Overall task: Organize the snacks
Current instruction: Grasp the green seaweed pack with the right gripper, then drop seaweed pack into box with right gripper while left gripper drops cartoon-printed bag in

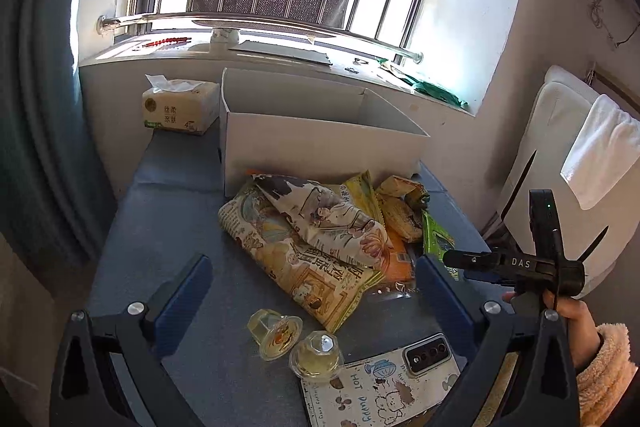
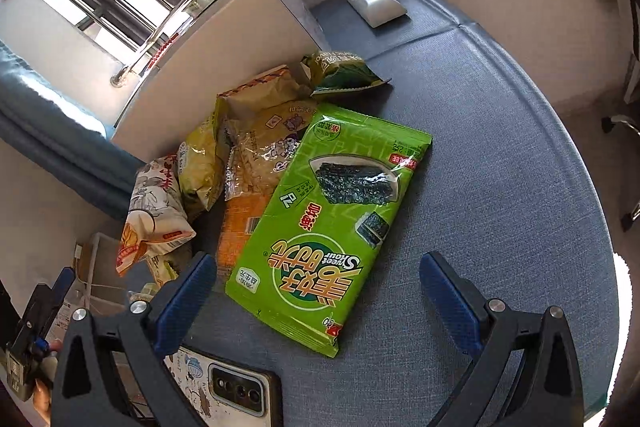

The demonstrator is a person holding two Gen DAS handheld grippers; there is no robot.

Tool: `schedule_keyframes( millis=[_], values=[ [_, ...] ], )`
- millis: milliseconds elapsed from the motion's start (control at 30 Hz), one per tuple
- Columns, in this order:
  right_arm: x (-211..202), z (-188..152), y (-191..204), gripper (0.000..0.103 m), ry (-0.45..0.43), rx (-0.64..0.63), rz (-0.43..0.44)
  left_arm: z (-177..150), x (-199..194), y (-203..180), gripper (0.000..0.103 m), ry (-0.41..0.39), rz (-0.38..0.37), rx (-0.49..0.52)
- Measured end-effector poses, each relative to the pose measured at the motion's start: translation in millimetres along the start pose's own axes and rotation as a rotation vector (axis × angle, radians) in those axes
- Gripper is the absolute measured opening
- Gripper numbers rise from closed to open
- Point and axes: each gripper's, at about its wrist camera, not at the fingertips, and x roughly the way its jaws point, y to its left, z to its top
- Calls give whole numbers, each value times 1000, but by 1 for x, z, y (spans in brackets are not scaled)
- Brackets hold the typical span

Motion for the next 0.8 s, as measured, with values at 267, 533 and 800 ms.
schedule_keyframes(
  millis=[267,533,800],
  values=[
    [27,21,32,69,-10,-130,-219,2,15,9,103,39,9,-66],
    [-11,8,25,61,-48,-158,-124,9,44,2,103,123,-28,-114],
    [-63,-7,30,62,-138,-185,-71,38,113,-16,103,250,68,-155]
  ],
)
